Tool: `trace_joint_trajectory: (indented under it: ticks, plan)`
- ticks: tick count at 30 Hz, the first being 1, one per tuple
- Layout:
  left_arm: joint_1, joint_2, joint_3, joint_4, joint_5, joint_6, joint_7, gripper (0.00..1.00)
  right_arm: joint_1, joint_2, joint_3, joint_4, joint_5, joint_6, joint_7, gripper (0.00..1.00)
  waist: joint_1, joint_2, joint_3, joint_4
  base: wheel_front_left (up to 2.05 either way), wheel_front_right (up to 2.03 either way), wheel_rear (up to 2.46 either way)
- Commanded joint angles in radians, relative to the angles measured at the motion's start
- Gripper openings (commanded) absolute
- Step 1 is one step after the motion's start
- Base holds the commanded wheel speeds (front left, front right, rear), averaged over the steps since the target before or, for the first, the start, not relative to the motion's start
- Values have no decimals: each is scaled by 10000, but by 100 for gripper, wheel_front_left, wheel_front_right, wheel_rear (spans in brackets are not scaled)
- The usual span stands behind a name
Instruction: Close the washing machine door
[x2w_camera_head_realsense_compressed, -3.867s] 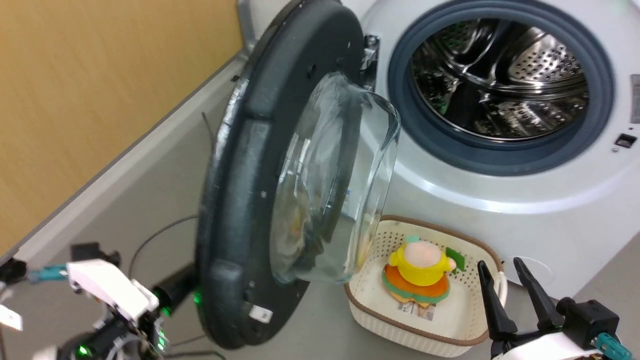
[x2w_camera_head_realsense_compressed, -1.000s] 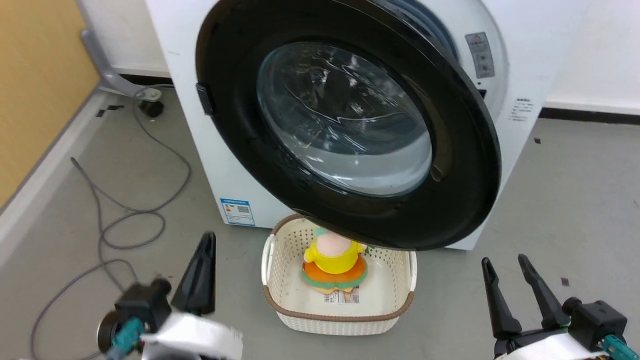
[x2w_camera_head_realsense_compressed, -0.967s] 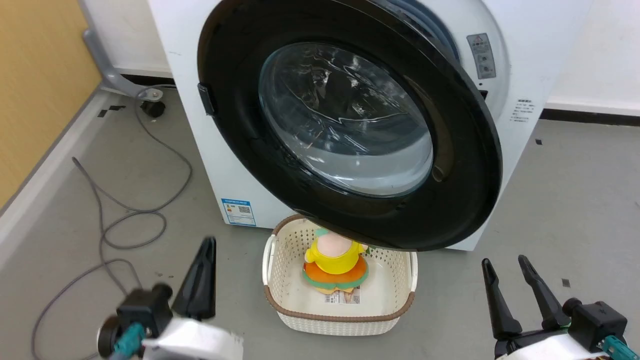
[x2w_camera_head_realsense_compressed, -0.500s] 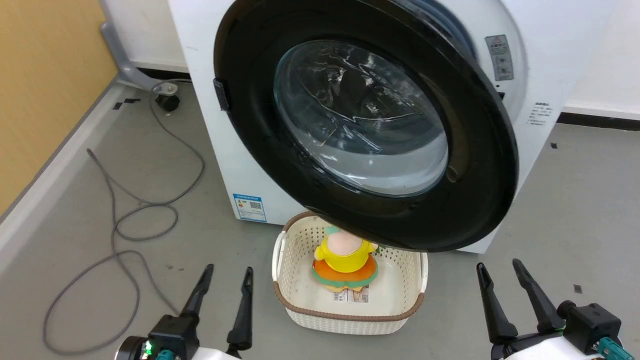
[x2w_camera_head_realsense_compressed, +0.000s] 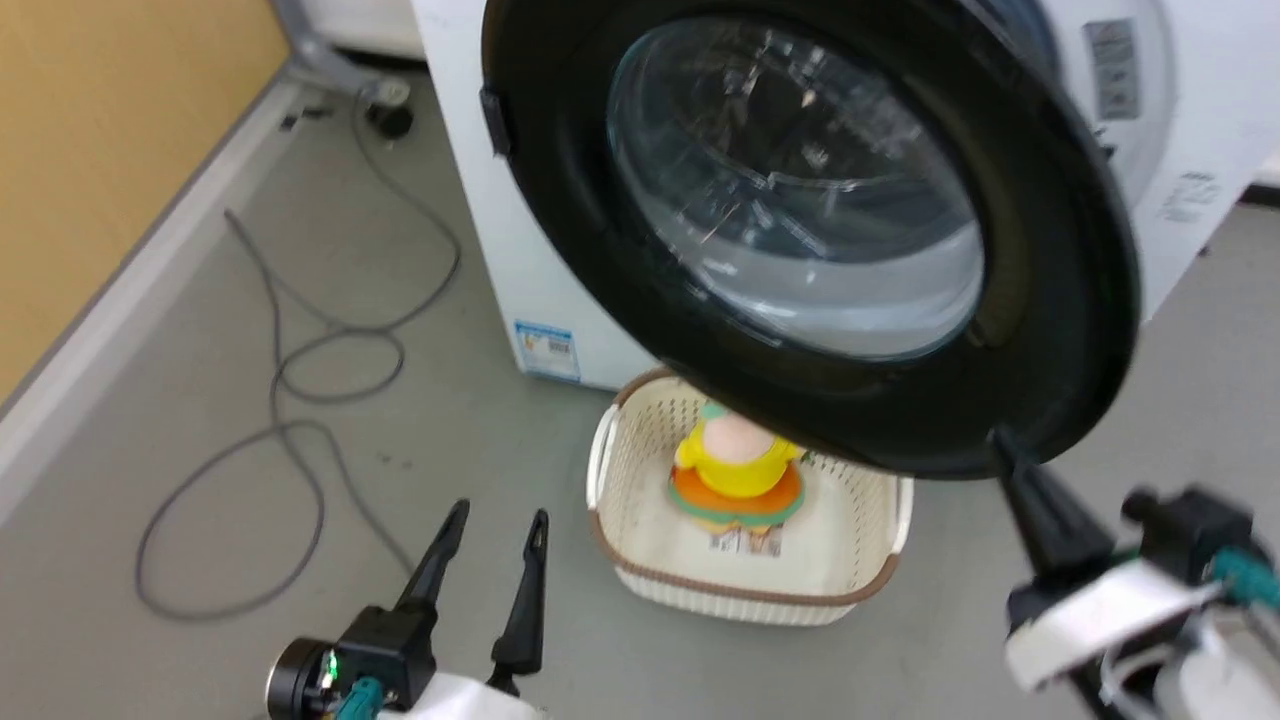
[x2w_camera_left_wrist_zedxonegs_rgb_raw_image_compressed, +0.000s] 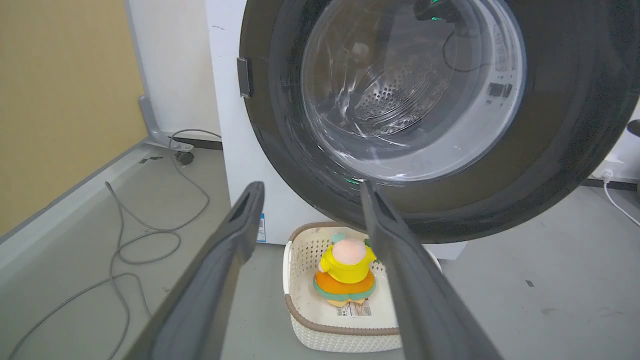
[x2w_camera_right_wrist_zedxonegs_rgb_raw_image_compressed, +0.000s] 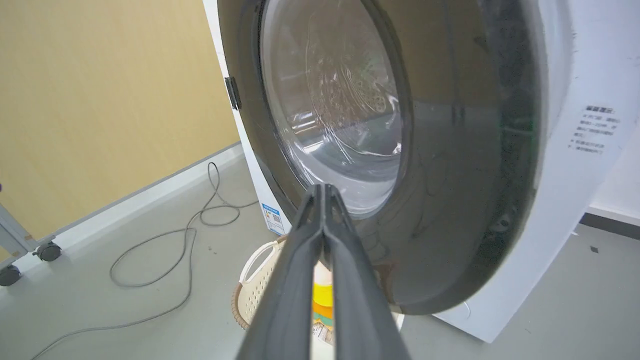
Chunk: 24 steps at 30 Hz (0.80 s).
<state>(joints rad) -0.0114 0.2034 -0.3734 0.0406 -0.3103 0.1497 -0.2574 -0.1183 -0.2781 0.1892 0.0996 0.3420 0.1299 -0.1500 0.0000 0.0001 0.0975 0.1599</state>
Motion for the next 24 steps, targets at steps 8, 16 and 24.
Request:
trace_joint_trajectory:
  ticks: [8, 16, 24]
  plan:
    - [-780, -434, 14, -88, 277, -252, -43, 100, -2264, -1577, 184, 1115, 933, 8, 521, 0, 0, -1, 1356, 601, 0, 0, 0]
    - [-1258, -801, 164, -187, 557, -438, -43, 100, -3867, -2348, -51, 2365, 1693, 8, 967, 0, 0, -1, 2064, 854, 0, 0, 0]
    - [-1689, -1002, 270, -139, 792, -670, -43, 100, -5750, -3022, 147, 3613, 2036, 8, 1549, 0, 0, -1, 2581, 1011, 0, 0, 0]
